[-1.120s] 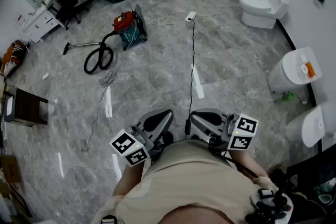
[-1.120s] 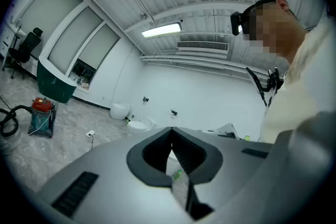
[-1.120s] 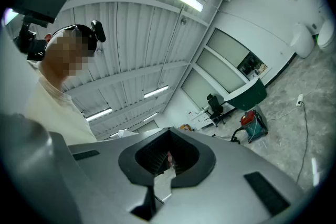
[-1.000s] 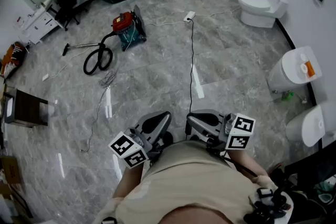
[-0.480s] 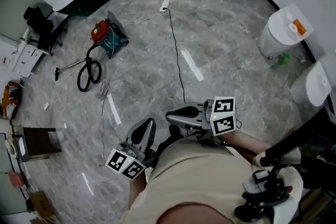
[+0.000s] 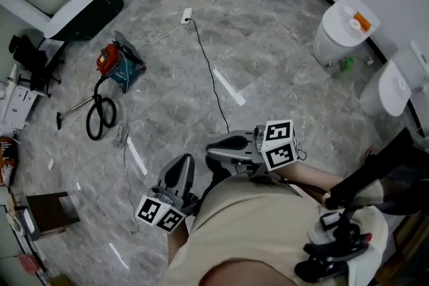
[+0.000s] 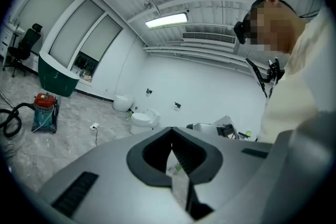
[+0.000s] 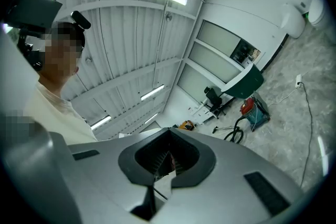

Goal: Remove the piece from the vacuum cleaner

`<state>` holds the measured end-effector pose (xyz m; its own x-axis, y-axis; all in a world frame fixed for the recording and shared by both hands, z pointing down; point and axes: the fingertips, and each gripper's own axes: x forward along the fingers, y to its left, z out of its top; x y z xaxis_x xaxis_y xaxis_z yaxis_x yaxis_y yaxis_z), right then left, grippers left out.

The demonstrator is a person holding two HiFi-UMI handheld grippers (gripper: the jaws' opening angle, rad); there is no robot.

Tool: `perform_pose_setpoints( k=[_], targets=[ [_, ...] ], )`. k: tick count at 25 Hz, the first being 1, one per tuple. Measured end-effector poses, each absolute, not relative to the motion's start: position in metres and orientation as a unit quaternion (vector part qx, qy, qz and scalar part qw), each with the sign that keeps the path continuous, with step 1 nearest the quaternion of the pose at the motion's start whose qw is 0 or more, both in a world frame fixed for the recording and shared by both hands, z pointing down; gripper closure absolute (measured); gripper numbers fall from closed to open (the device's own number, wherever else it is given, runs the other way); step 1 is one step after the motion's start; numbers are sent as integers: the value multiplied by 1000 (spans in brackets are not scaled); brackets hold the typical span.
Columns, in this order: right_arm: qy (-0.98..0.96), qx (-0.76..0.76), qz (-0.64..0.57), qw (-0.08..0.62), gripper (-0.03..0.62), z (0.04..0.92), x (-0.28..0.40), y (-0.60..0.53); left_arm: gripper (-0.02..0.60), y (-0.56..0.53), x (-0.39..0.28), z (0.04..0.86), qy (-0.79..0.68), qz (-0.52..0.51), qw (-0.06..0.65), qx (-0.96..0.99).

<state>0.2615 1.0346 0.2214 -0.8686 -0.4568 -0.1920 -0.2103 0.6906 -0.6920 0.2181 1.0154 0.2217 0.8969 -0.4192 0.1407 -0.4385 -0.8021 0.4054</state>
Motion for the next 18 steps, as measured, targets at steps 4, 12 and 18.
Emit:
perform_pose_setpoints(
  k=[4, 12, 18],
  targets=[
    [899, -199, -350, 170, 592, 214, 254, 1006, 578, 983, 210, 219, -210, 18, 228, 951],
    [901, -230, -337, 149, 592, 203, 201, 931, 578, 893, 147, 206, -199, 1, 218, 956],
    [903, -224, -341, 135, 592, 202, 160, 890, 578, 854, 99, 204, -211, -17, 218, 953]
  ],
)
